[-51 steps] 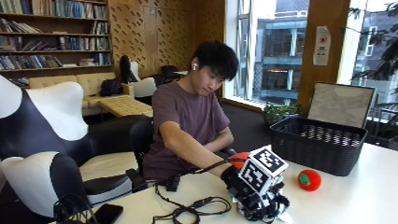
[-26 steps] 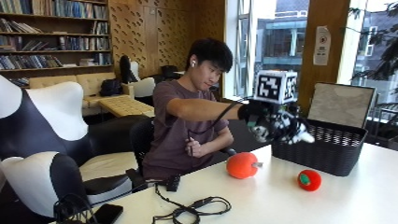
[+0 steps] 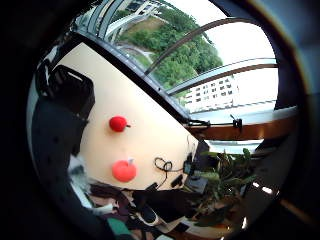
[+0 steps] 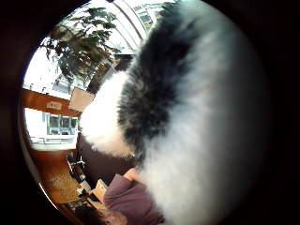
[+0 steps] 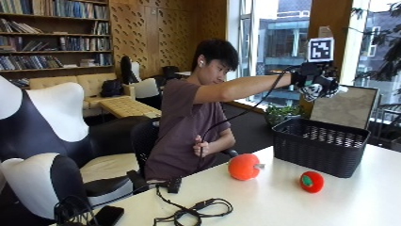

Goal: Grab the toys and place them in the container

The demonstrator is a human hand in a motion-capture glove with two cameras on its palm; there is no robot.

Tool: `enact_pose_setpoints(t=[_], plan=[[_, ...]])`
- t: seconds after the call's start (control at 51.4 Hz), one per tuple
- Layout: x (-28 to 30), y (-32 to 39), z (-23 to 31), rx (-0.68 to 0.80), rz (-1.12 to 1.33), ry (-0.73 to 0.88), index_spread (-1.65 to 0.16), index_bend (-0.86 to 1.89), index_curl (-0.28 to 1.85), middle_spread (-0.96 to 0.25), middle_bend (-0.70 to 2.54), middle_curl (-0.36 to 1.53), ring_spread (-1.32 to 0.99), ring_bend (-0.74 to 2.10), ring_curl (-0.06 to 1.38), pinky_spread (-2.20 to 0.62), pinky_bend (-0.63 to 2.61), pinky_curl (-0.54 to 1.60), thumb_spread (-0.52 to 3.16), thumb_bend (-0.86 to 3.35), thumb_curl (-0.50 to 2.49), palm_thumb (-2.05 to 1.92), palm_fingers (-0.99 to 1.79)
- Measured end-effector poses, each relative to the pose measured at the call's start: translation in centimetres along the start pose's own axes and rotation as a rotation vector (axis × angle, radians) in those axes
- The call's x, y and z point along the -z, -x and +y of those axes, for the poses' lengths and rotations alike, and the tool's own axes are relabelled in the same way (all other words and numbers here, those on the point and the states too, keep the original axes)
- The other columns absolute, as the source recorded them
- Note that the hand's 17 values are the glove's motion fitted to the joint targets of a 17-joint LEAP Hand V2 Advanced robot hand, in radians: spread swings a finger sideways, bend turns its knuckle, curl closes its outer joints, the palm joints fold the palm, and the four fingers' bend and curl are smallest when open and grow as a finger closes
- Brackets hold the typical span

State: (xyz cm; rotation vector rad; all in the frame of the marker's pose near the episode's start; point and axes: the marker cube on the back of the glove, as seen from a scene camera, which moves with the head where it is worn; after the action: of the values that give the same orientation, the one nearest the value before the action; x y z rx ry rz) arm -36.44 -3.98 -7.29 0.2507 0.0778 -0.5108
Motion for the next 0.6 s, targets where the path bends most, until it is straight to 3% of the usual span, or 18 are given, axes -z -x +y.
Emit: enact_pose_setpoints(t=[0.058,0.156,0.214,0.273,0.331,0.37,0.389,0.409,0.526,0.604], plan=[[-1.6,3.1,-2.0,0.035,-0.01,0.004,-0.37,0.15,-0.03,-0.24,1.13,0.75,-0.35,1.32,0.54,-0.42,0.86,0.42,0.4,0.07,0.84,0.7,1.07],[-4.4,8.0,-6.5,-0.196,-0.007,-0.066,-0.37,0.13,-0.03,-0.25,1.11,0.75,-0.35,1.32,0.54,-0.42,0.87,0.42,0.39,0.05,0.86,0.69,1.05],[-6.4,9.8,-7.5,-0.065,0.045,-0.08,-0.36,0.13,-0.03,-0.25,1.09,0.76,-0.35,1.31,0.54,-0.41,0.88,0.43,0.39,0.04,0.88,0.69,1.02],[-8.3,11.3,-8.3,-0.045,0.054,0.001,-0.35,0.13,-0.02,-0.26,1.07,0.76,-0.35,1.32,0.56,-0.41,0.91,0.44,0.4,0.02,0.89,0.68,1.0],[-10.5,12.4,-8.4,0.003,0.044,0.171,-0.29,0.03,-0.01,-0.27,0.89,0.72,-0.34,1.32,0.56,-0.37,0.97,0.47,0.64,-0.05,0.83,0.55,0.61],[-11.3,13.0,-8.7,-0.055,0.015,0.237,-0.25,0.05,0.03,-0.24,0.66,0.67,-0.33,1.22,0.56,-0.31,1.03,0.52,0.76,-0.08,0.78,0.43,0.03],[-11.5,13.2,-8.8,-0.084,0.004,0.25,-0.23,0.12,0.07,-0.17,0.47,0.62,-0.27,1.04,0.53,-0.26,1.1,0.55,0.81,-0.11,0.74,0.34,-0.38],[-11.6,13.3,-8.8,-0.1,-0.004,0.256,-0.21,0.14,0.08,-0.13,0.38,0.59,-0.23,0.94,0.51,-0.23,1.12,0.54,0.85,-0.11,0.71,0.3,-0.46],[-10.6,11.5,-7.8,-0.162,-0.002,0.263,-0.16,0.08,0.09,-0.01,0.15,0.46,-0.11,0.61,0.33,-0.09,1.08,0.44,1.0,-0.07,0.6,0.12,-0.42],[-9.1,8.0,-5.7,-0.073,0.037,0.278,-0.14,0.05,0.1,0.03,0.12,0.42,-0.06,0.54,0.29,-0.03,1.05,0.42,1.08,-0.05,0.55,0.06,-0.39]])
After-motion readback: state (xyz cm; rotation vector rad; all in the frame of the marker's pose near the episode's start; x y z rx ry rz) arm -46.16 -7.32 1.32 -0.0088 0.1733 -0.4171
